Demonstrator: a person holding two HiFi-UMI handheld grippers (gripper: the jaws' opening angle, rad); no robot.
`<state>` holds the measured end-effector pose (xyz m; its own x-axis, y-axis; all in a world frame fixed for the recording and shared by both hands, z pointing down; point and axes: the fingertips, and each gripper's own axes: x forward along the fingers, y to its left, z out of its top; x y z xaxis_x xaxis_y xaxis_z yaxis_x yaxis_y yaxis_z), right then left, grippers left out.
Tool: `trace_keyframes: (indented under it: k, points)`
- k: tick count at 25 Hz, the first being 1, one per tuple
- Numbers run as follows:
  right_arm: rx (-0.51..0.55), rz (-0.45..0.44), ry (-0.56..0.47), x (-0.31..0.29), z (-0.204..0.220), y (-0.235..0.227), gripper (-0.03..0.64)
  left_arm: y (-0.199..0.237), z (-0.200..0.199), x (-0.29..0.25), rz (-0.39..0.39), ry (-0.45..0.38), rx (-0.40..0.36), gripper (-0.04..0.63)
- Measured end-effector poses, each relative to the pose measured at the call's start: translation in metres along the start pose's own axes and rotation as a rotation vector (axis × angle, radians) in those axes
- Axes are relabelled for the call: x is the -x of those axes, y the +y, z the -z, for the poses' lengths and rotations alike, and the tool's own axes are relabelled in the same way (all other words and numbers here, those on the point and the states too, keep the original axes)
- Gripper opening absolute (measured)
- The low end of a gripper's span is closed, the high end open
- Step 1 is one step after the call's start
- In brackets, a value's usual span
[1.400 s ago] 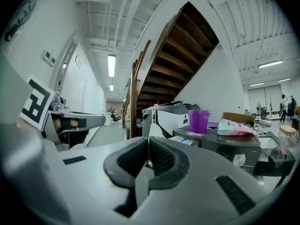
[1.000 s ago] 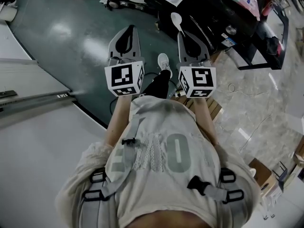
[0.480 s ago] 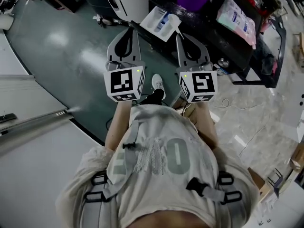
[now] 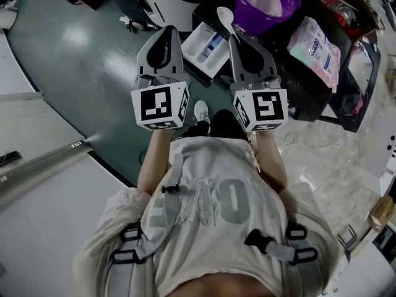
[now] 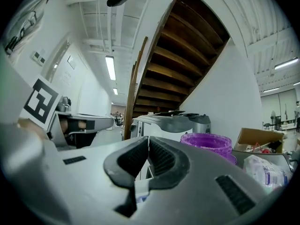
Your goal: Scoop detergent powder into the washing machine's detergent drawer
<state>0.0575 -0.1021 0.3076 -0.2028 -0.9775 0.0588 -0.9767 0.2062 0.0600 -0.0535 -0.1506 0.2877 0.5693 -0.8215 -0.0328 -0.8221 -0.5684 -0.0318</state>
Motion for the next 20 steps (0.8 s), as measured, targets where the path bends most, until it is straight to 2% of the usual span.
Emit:
trace_keyframes:
  k: [7,12,20]
  points:
    - [-0.022,-0.053,-0.006,-0.016,-0.006,-0.009,0.009,-0.010,-0.001,-0.018,-0.009,0.030,-0.004,0.020]
    - [-0.015,-0.106,-0.013,-0.022,-0.015,-0.018,0.009,-0.015,-0.012,-0.023,-0.067,0.010,0.000,0.020]
    - [-0.025,-0.157,-0.013,-0.014,-0.020,-0.038,0.009,-0.030,-0.010,-0.020,-0.148,0.025,0.021,0.020]
